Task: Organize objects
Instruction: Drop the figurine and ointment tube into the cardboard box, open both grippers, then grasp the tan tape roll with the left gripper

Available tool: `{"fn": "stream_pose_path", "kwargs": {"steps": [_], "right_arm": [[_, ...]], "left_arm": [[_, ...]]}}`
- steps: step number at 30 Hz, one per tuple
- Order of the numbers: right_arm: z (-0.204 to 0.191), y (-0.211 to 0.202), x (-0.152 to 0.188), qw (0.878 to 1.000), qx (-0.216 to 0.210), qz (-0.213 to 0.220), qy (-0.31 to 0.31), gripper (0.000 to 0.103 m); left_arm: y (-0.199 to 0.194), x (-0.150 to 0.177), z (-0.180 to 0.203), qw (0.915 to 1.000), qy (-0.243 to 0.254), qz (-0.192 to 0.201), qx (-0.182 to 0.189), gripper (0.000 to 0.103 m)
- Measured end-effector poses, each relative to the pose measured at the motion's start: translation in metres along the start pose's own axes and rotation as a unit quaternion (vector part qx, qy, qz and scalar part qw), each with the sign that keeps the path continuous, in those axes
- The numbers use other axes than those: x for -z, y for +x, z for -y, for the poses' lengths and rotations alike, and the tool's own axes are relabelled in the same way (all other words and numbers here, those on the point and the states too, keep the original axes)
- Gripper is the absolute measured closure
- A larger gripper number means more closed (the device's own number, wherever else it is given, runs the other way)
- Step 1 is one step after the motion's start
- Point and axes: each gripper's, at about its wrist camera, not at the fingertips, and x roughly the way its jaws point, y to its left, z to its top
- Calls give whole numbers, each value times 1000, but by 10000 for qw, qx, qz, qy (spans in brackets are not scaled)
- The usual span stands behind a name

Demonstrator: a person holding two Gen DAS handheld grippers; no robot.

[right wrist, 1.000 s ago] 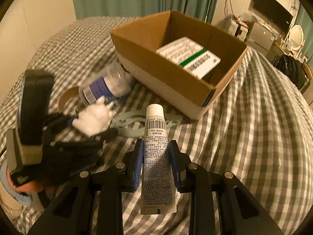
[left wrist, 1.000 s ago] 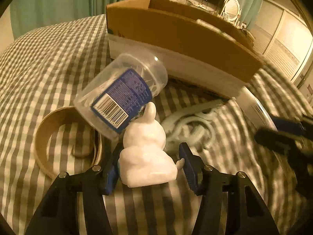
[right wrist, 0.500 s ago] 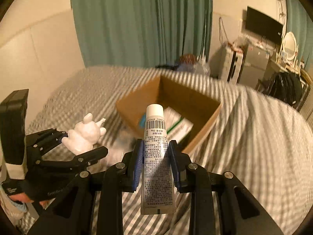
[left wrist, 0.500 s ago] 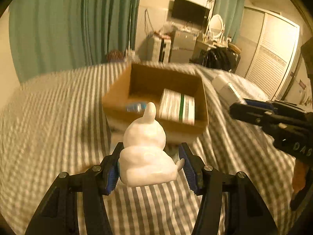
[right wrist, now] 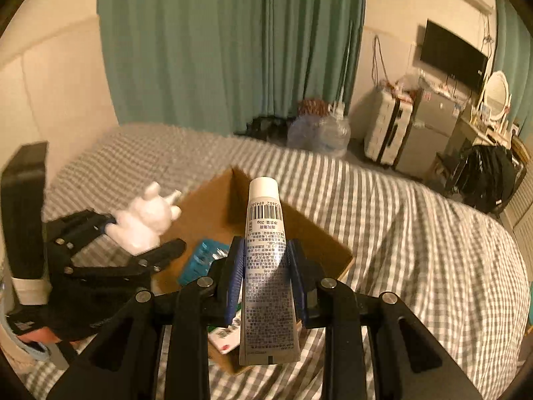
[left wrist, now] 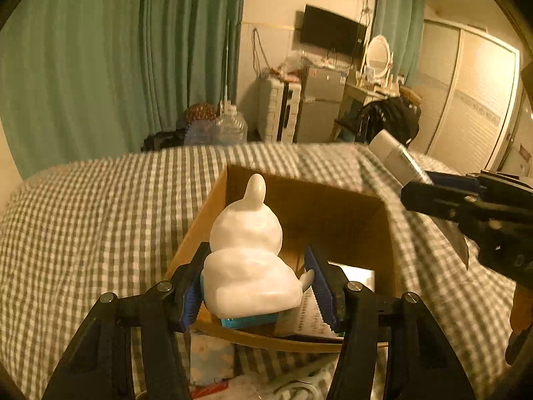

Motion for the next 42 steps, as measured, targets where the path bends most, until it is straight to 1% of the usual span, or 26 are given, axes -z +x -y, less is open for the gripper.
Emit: {"fn": "stream_pose_path", "kwargs": {"steps": [2, 3, 6, 7, 8, 9, 10, 11, 13, 16, 17, 19, 21, 23, 27, 29, 32, 34, 36, 40, 42], "right_arm": [[3, 23, 6, 9998, 27, -195, 32, 77], [4, 27, 10, 9997, 30, -243, 34, 77], [7, 36, 16, 9997, -4, -208, 95, 77], [8, 35, 19, 9998, -7, -172, 91, 75], [7, 32, 19, 9999, 10, -118, 80, 61], [7, 28, 18, 10000, 34, -32, 72, 38], [5, 19, 17, 9998, 67, 147, 86, 31], [4, 10, 15, 9995, 84, 304, 99, 28], [2, -4, 11, 9989, 136, 452, 60, 28], [2, -32, 8, 9974, 142, 693, 105, 28], [1, -43, 9, 9969, 121, 764, 140, 26], [0, -63, 11, 9950, 111, 966, 234, 20], [-3, -78, 15, 9930, 87, 1131, 324, 15], [-8, -90, 23, 9920, -6, 1205, 380, 15], [-21, -91, 46, 9934, -147, 1049, 434, 15], [-28, -84, 59, 9951, -140, 870, 454, 15], [-40, -73, 79, 9971, -75, 631, 429, 15], [-47, -63, 90, 9979, -64, 474, 427, 15], [-56, -55, 101, 9987, -8, 339, 371, 15], [-65, -35, 114, 9996, 72, 104, 246, 15], [-67, -27, 118, 9997, 101, -24, 207, 15]], "left_arm": [[18, 7, -3, 9999, -13, -171, -22, 45], [26, 11, -3, 9997, -10, -223, -16, 45], [42, 22, -3, 9993, 30, -365, 5, 44], [43, 23, -2, 9993, 53, -382, 19, 43], [42, 24, -1, 9993, 78, -361, 28, 38], [41, 22, 1, 9994, 115, -325, 28, 34], [37, 20, 2, 9995, 139, -266, 16, 25], [29, 19, 2, 9997, 150, -180, -9, 17], [14, 19, -2, 9999, 111, -29, -24, 14], [-12, 14, -10, 10000, 9, 98, -15, 13], [-23, 14, -12, 9999, -13, 158, -23, 12], [-46, 16, -20, 9997, -39, 252, -61, 5], [-65, 20, -26, 9994, -72, 319, -140, 4], [-84, 28, -35, 9991, -110, 342, -244, 4], [-112, 53, -56, 9975, -263, 367, -542, 4], [-119, 68, -69, 9959, -360, 345, -751, 4], [-123, 96, -85, 9938, -528, 244, -952, 4], [-121, 117, -93, 9932, -619, 173, -967, 4], [-113, 140, -101, 9921, -700, 17, -1042, 4], [-92, 174, -103, 9920, -697, -252, -1021, 4], [-80, 187, -100, 9922, -619, -393, -1005, 4]]}}
